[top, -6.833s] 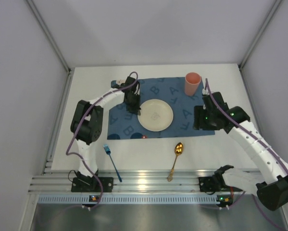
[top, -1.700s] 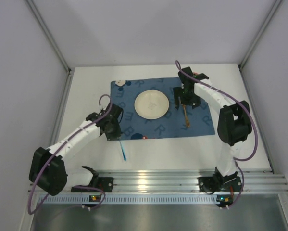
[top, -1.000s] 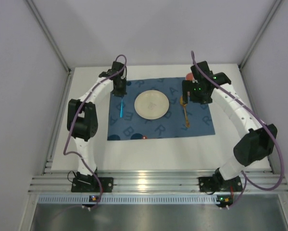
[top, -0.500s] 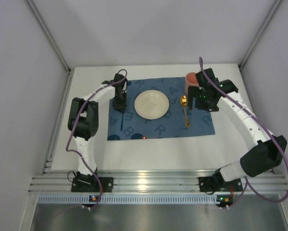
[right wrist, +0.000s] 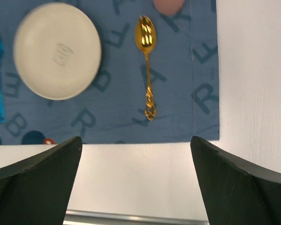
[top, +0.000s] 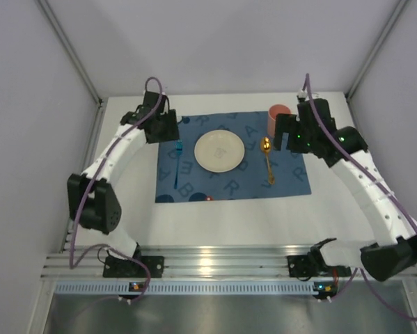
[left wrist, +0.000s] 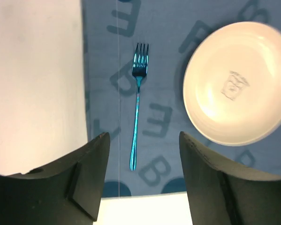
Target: Set the dinner table for one person
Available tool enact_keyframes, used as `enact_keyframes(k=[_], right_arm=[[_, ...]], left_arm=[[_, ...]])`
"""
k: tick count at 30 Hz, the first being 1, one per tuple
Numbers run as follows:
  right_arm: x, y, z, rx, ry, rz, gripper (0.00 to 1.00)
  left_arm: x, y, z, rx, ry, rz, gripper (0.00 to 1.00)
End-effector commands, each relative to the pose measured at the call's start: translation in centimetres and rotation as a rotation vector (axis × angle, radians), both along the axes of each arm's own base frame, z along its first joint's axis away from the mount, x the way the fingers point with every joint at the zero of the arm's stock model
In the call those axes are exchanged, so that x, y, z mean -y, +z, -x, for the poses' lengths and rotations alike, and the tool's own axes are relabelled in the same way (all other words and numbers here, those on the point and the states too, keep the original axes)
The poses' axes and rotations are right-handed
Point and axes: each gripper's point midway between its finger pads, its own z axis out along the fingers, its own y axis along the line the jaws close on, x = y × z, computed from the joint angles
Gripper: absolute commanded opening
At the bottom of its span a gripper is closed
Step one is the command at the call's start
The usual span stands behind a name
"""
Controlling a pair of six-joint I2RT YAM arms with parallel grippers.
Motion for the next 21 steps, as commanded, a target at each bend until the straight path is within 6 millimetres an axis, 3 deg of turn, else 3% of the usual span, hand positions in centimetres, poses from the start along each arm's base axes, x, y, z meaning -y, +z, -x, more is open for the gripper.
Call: enact_keyframes(k=[1, 2, 3, 4, 5, 6, 7, 8, 9, 10, 11, 12, 13, 14, 17, 21], right_arm=[[-1.3, 7.0, 1.2, 0.296, 0.078, -0.163, 1.0], [-1.0, 8.1, 1.9, 0.359, 0.072, -0.204, 1.0], [-1.0, 5.1, 2.3, 0.301, 0.04, -0.224, 1.0], [-0.8, 4.1, 2.6, 0.293, 0.019, -0.237, 1.0], [-0.5, 3.6, 3.4, 0.295, 0.009, -0.252, 1.0], [-0.8, 1.5, 4.0, 0.249, 0.018, -0.259, 1.0], [-0.7, 1.0, 4.2, 0.255, 0.02, -0.265, 1.0], [-0.3, 1.2, 4.8, 0.281, 0.005, -0.277, 1.0], [0.5, -0.1, 5.0, 0.278, -0.037, -0.264, 1.0], [0.6, 0.1, 4.9, 0.314, -0.036, -0.272, 1.0], [1.0, 0.8, 5.5, 0.365, -0.034, -0.286, 1.0], [1.2, -0.2, 5.8, 0.361, -0.025, -0.273, 1.0], [1.3, -0.4, 6.1, 0.369, -0.02, -0.275, 1.0], [1.4, -0.4, 6.5, 0.382, -0.013, -0.278, 1.0], [1.3, -1.8, 7.1, 0.345, 0.009, -0.271, 1.0], [1.1, -2.5, 7.3, 0.322, 0.021, -0.273, 1.0]], left_arm=[[-1.4, 6.3, 4.0, 0.168, 0.089, 0.065, 0.66], [-2.3, 6.5, 4.9, 0.185, 0.133, 0.06, 0.67], [-2.7, 8.4, 6.5, 0.247, 0.137, 0.088, 0.7], [-2.8, 6.7, 7.8, 0.232, 0.127, 0.09, 0.71], [-2.5, 6.9, 8.8, 0.253, 0.099, 0.119, 0.72], [-2.6, 8.9, 10.4, 0.335, 0.085, 0.162, 0.81], [-2.5, 7.2, 11.8, 0.32, 0.08, 0.178, 0.83], [-2.2, 9.8, 13.1, 0.431, 0.046, 0.244, 0.84], [-2.1, 10.1, 14.0, 0.469, 0.031, 0.269, 0.96], [-2.4, 8.3, 14.9, 0.466, 0.033, 0.273, 0.99], [-2.7, 10.1, 16.1, 0.562, 0.03, 0.307, 0.98], [-3.1, 10.3, 16.6, 0.599, 0.037, 0.315, 0.99], [-3.3, 8.9, 17.1, 0.602, 0.026, 0.298, 0.99], [-3.8, 10.1, 18.0, 0.674, 0.019, 0.309, 0.99], [-4.8, 10.2, 18.7, 0.741, 0.015, 0.261, 0.99], [-5.6, 9.3, 18.6, 0.693, 0.002, 0.166, 0.99]])
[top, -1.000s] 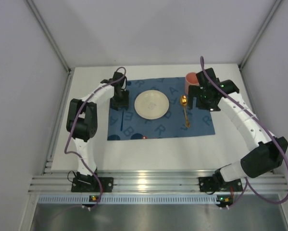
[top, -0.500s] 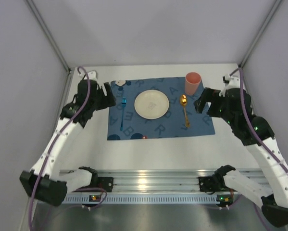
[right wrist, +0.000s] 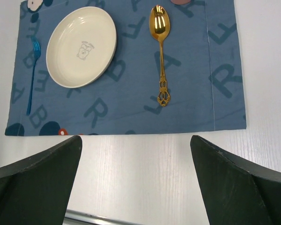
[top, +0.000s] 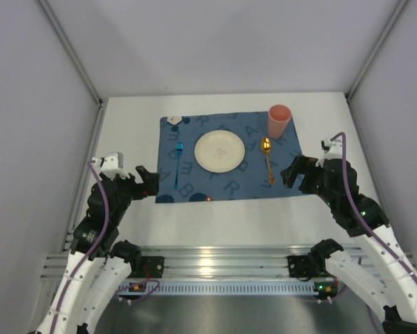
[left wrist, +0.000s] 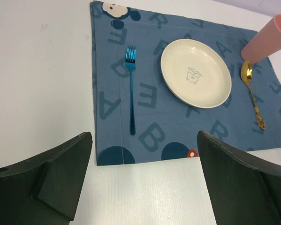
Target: Set the dinner table for one person
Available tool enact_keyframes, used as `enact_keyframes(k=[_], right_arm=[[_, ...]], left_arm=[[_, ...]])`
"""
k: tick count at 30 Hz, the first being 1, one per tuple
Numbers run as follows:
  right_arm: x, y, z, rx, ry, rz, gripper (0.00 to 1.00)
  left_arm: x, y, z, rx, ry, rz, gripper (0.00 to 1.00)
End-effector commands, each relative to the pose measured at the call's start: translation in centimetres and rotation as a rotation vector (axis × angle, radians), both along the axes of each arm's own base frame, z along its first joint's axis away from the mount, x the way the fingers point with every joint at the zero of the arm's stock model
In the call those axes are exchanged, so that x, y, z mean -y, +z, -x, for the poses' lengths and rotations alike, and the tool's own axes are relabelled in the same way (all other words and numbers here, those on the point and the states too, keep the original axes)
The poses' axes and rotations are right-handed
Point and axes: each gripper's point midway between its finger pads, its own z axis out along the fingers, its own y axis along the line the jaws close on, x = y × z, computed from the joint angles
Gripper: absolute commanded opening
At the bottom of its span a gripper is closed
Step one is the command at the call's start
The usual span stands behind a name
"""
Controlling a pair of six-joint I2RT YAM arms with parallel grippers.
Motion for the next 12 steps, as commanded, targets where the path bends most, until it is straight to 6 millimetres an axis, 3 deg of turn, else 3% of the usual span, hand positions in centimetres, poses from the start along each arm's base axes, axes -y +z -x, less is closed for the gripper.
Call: enact_keyframes(k=[1, 8, 12], right_arm=[[-0.8, 1.2, -0.6, 0.056, 0.023, -0.03, 1.0], [-0.9, 1.6, 0.0, 0.079, 0.043, -0.049, 1.0], [0.0, 1.3, 0.2, 0.071, -0.007, -0.041, 1.0]], left_arm=[[-0.5, 0.9, -0.9, 0.033, 0.0, -0.084, 0.98], [0.1, -0.3, -2.1, -0.025, -0.019, -0.114, 0.98], [-0.3, 0.0, -2.7, -0.014, -0.019, -0.173, 0.98]])
